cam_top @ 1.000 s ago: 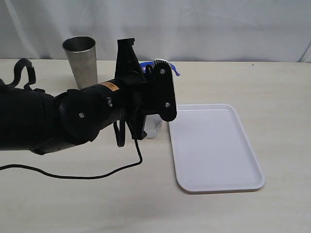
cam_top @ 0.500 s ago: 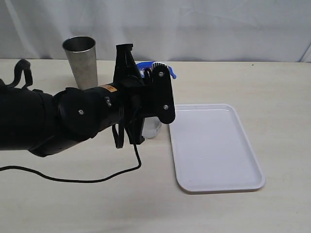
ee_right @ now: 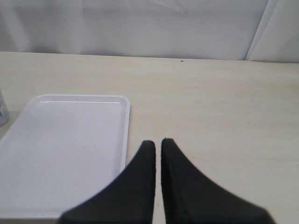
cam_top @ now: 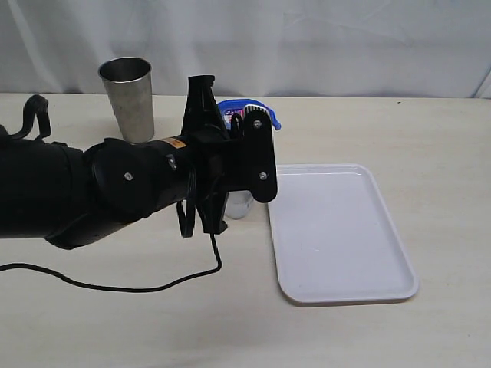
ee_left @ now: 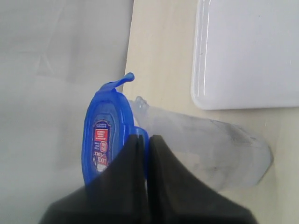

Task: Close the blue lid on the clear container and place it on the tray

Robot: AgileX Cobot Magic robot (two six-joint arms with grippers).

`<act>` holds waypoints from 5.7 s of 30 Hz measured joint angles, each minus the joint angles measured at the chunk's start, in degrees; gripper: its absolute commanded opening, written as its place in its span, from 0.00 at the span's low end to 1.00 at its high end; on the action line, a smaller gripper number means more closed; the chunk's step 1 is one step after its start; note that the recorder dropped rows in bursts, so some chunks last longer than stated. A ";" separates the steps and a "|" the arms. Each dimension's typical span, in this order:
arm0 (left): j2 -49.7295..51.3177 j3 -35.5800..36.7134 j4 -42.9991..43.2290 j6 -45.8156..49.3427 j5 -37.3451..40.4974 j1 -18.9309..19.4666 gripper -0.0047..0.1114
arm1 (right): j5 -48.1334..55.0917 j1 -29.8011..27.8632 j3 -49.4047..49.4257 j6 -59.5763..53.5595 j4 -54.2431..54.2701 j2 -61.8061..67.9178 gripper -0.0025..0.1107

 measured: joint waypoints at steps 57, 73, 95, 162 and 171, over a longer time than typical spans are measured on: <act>0.00 0.00 -4.67 6.88 -1.34 0.00 0.04 | 0.00 0.00 0.00 0.00 0.00 0.00 0.06; 0.00 0.00 -4.43 6.88 -0.07 0.00 0.04 | 0.00 0.00 0.00 0.00 0.00 0.00 0.06; 0.00 0.00 -4.43 6.88 0.15 0.00 0.04 | 0.00 0.00 0.00 0.00 0.00 0.00 0.06; -0.93 0.00 -7.42 6.77 1.08 0.00 0.07 | 0.00 0.00 0.00 0.00 0.00 0.00 0.06; -0.93 0.00 -7.55 6.77 1.08 0.00 0.37 | 0.00 0.00 0.00 0.00 0.00 0.00 0.06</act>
